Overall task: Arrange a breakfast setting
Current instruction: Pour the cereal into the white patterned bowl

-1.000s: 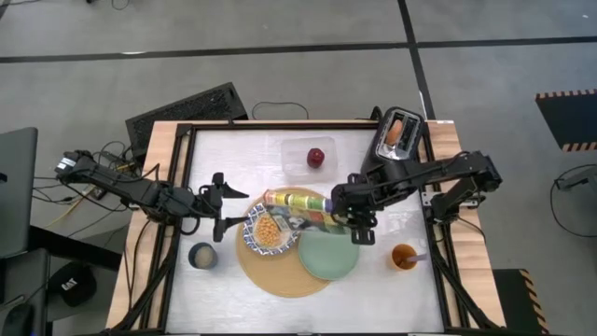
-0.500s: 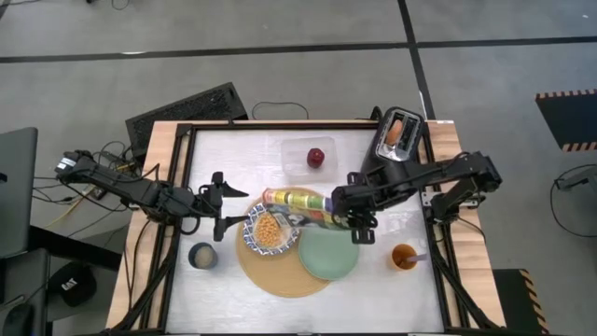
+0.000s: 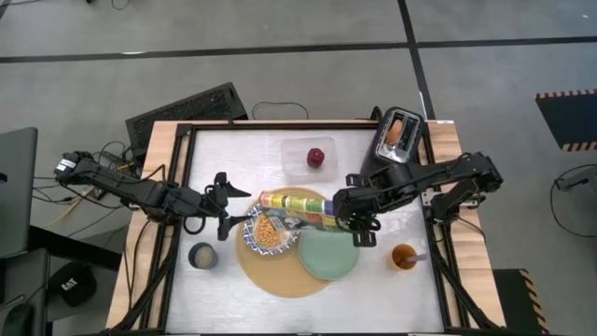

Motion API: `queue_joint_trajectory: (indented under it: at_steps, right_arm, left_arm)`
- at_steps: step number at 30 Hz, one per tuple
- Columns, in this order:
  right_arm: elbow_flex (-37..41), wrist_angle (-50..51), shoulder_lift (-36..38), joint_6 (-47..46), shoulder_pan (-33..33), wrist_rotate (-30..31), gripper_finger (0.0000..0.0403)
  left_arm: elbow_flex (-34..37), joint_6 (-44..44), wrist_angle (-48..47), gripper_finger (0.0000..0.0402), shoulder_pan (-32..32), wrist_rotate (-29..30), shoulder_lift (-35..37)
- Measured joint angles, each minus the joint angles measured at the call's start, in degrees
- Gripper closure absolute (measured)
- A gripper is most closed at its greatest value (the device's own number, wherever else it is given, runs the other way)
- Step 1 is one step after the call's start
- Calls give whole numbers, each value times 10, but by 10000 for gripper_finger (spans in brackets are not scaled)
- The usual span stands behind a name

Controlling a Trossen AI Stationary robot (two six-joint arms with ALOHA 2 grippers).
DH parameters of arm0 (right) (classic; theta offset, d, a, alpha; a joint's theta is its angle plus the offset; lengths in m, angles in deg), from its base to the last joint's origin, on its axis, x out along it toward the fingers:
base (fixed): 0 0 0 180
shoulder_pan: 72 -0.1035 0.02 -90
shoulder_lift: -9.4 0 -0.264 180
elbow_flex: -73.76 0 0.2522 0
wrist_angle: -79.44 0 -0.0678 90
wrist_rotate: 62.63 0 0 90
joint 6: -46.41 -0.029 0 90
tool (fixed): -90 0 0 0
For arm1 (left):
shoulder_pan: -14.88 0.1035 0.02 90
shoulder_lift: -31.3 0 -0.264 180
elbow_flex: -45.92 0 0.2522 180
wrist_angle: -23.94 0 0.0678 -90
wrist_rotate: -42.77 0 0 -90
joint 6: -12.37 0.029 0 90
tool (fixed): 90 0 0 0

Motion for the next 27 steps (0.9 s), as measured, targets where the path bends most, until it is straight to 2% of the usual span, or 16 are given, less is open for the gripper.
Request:
queue_joint_trajectory:
  at_steps: [9,12,19,22,25,27]
  right_arm:
    - [2,19,0,-21,3,8,217]
    - [-2,23,10,-30,8,-24,217]
    - [-2,16,10,-27,4,-5,217]
    - [-2,12,10,-27,6,-26,217]
    - [-2,3,10,-23,3,-4,217]
    - [-2,7,10,-27,5,-14,217]
  left_arm:
    - [0,-4,-1,106,5,-2,0]
    - [0,-4,0,106,5,-2,0]
    - [0,-5,-1,106,5,-1,0]
    - [0,-5,1,106,5,-1,0]
    - [0,-4,1,106,5,-1,0]
    - [0,-4,1,106,5,-1,0]
